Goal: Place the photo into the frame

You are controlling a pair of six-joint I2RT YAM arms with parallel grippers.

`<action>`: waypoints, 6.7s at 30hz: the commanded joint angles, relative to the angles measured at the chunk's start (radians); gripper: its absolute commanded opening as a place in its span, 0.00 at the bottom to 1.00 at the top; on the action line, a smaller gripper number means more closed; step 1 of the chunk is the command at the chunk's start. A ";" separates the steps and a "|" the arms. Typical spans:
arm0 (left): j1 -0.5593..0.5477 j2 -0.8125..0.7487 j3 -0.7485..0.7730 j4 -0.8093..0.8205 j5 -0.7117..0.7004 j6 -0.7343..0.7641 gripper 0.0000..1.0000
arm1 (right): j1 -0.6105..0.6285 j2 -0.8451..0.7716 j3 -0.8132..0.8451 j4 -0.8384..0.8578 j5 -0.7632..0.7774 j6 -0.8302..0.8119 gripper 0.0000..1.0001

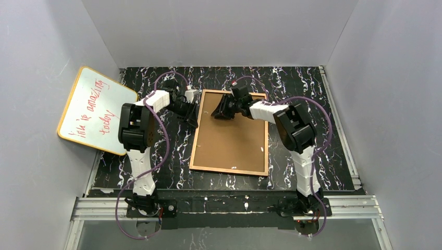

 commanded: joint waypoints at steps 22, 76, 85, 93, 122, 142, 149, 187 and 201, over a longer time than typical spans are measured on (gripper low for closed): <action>-0.002 0.007 -0.043 -0.008 0.030 0.013 0.10 | 0.009 0.206 0.214 0.012 -0.058 0.017 0.33; -0.002 -0.046 -0.087 -0.003 -0.005 0.035 0.05 | -0.006 0.207 0.262 -0.036 -0.061 -0.014 0.34; -0.002 -0.041 -0.089 -0.003 -0.002 0.032 0.05 | 0.018 0.233 0.283 -0.041 -0.036 -0.015 0.31; -0.002 -0.042 -0.103 0.000 -0.004 0.039 0.04 | 0.034 0.251 0.299 -0.042 -0.037 -0.008 0.29; -0.002 -0.038 -0.095 0.001 -0.005 0.038 0.04 | 0.051 0.266 0.273 0.034 0.007 0.095 0.19; -0.003 -0.021 -0.093 -0.007 0.015 0.043 0.03 | 0.062 0.252 0.183 0.210 0.035 0.251 0.20; -0.003 -0.031 -0.099 -0.009 0.014 0.049 0.03 | 0.070 0.228 0.179 0.253 0.030 0.324 0.31; -0.102 -0.219 -0.356 -0.074 -0.092 0.261 0.02 | -0.424 -0.360 -0.412 -0.072 0.048 0.013 0.99; -0.416 -0.182 -0.321 -0.071 0.076 0.201 0.12 | -0.148 0.154 0.387 -0.379 -0.076 -0.070 0.99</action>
